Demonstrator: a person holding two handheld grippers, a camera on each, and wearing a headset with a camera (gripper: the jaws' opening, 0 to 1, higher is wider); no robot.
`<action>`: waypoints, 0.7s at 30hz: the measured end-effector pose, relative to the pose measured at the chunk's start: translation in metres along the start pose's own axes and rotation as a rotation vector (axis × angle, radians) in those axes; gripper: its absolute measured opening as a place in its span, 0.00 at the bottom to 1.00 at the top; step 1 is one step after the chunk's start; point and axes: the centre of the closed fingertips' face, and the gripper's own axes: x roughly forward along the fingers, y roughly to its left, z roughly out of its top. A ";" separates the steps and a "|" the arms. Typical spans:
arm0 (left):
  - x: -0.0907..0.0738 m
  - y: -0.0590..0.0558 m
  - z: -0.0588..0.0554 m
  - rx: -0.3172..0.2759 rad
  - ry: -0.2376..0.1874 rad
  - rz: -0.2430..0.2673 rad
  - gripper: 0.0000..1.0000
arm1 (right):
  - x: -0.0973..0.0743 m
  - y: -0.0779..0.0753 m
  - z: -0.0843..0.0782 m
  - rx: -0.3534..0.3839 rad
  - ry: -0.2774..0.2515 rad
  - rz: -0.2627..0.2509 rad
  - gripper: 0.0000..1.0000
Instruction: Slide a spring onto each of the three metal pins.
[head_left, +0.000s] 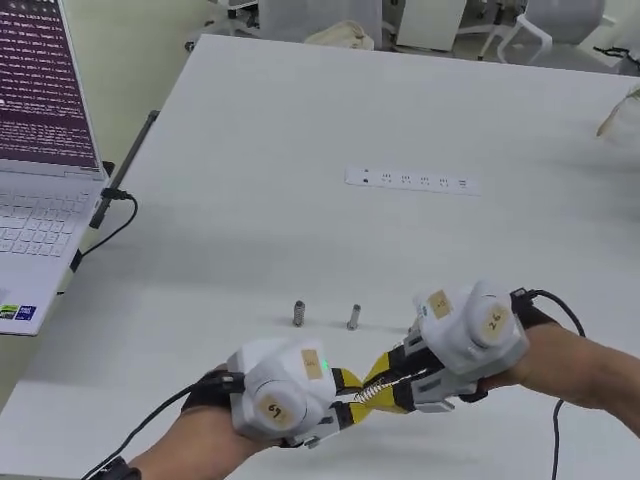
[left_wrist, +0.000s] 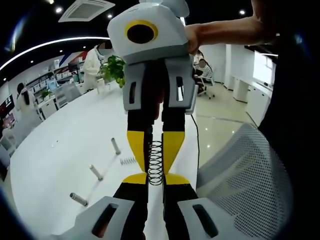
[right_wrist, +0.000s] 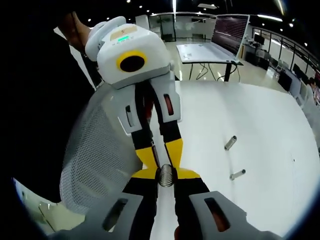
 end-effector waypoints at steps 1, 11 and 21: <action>0.000 0.000 0.000 -0.001 0.000 -0.003 0.02 | 0.000 0.000 0.000 -0.009 0.008 0.000 0.09; 0.001 -0.001 -0.001 -0.008 0.001 -0.022 0.02 | 0.002 0.000 -0.004 -0.113 0.075 -0.009 0.09; 0.007 -0.003 -0.003 -0.025 -0.004 -0.017 0.03 | 0.003 0.000 -0.011 -0.126 0.106 -0.016 0.08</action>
